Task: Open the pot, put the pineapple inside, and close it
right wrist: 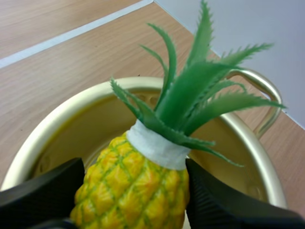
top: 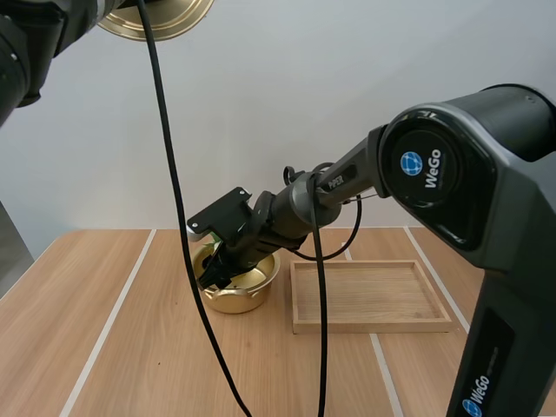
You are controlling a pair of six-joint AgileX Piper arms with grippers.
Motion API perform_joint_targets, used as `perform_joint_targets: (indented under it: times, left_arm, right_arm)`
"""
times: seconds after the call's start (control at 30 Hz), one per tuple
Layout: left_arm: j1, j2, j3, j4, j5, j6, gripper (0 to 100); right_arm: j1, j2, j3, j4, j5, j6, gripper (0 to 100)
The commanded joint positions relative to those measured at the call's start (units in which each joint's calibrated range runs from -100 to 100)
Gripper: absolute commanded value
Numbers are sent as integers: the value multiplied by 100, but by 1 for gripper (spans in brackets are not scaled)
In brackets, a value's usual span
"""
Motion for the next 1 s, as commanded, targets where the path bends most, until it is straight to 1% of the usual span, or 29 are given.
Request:
perform_joint_targets:
  times: [0.0,0.53,0.97]
  left_arm:
    - [-11,-44,-56,-48,-53,-32,0]
    - [-11,-44,-56,-48,-53,-32,0]
    - [-11,-44,-56,-48,-53,-32,0]
  right_arm:
    - [2,-1,-21,7,-11,-39,0]
    - [2,499,-21,7,-65,-39,0]
    - [-34,470,-21,7,573,-5,0]
